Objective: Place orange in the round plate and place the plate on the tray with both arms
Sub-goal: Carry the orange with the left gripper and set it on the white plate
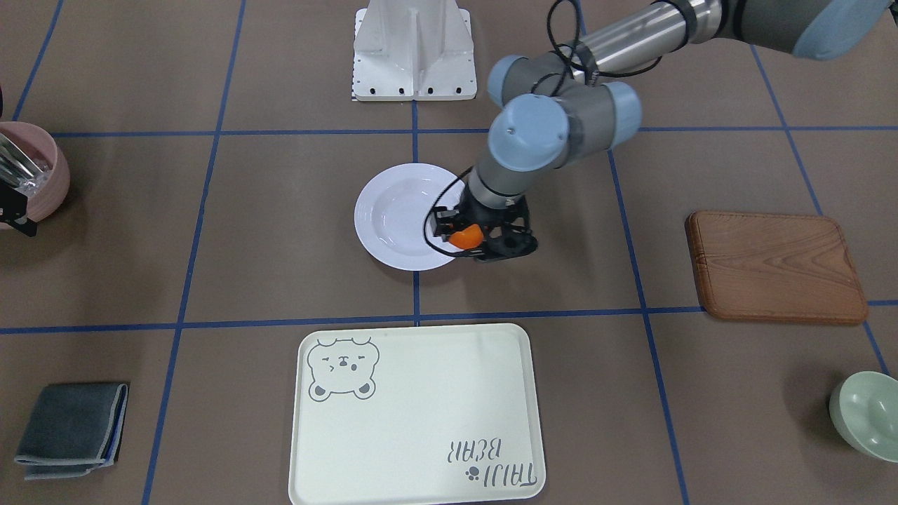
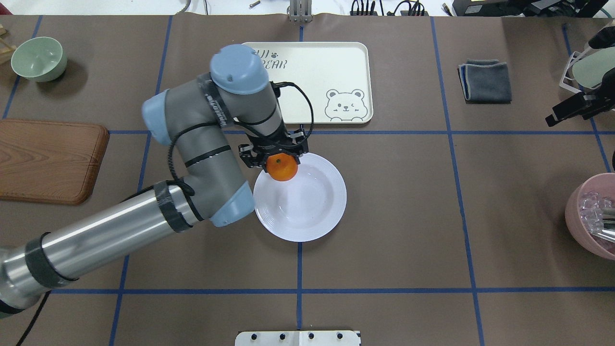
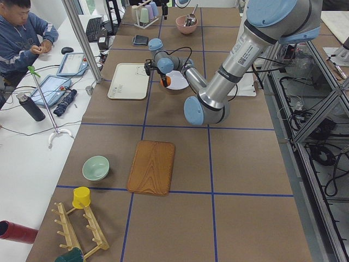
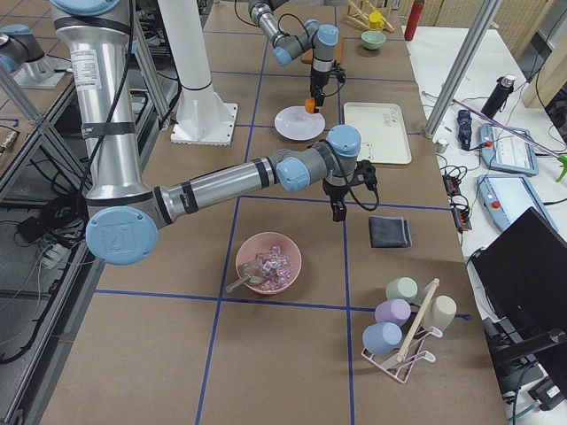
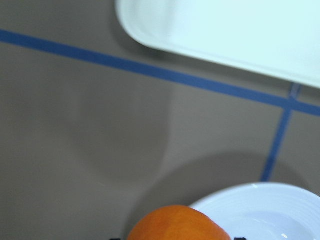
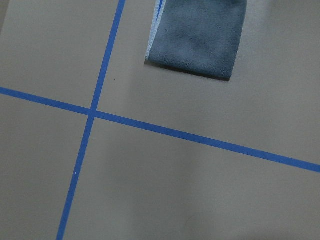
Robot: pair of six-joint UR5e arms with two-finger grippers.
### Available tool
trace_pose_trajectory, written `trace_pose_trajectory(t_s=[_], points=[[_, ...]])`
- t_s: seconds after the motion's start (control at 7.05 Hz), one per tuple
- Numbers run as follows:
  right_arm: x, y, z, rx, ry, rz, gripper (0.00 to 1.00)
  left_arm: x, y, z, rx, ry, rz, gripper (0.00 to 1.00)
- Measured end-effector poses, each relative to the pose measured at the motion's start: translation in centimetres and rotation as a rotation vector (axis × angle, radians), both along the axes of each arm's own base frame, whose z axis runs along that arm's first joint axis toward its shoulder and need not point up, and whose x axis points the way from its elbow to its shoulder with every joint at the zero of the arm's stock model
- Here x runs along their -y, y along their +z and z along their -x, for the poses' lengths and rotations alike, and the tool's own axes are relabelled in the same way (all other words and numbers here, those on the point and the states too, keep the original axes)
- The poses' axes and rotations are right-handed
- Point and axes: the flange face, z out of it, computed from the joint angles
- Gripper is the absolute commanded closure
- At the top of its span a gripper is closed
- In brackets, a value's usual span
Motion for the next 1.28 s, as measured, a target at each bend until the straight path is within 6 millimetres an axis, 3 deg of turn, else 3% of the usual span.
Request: trace_pose_trajectory(t_s=[0.28, 0.43, 0.57, 0.71, 1.28], points=[[0.0, -0.3, 0.8, 0.002, -0.013, -0.004, 0.00, -3.4, -0.8, -5.1, 0.037, 0.024, -0.023, 1.00], [0.0, -0.4, 1.1, 0.002, -0.016, -0.005, 0.00, -4.4, -0.4, -6.1, 0.048, 0.030, -0.031, 1.00], [0.1, -0.5, 1.2, 0.002, -0.018, -0.007, 0.00, -4.8, -0.3, -6.4, 0.051, 0.032, -0.035, 0.69], [0.1, -0.5, 1.2, 0.002, -0.019, -0.007, 0.00, -4.8, -0.4, -6.3, 0.050, 0.030, -0.038, 0.04], [0.4, -1.2, 2.5, 0.006, -0.034, -0.013, 0.00, -4.1, 0.0, -5.1, 0.044, 0.017, -0.045, 0.02]])
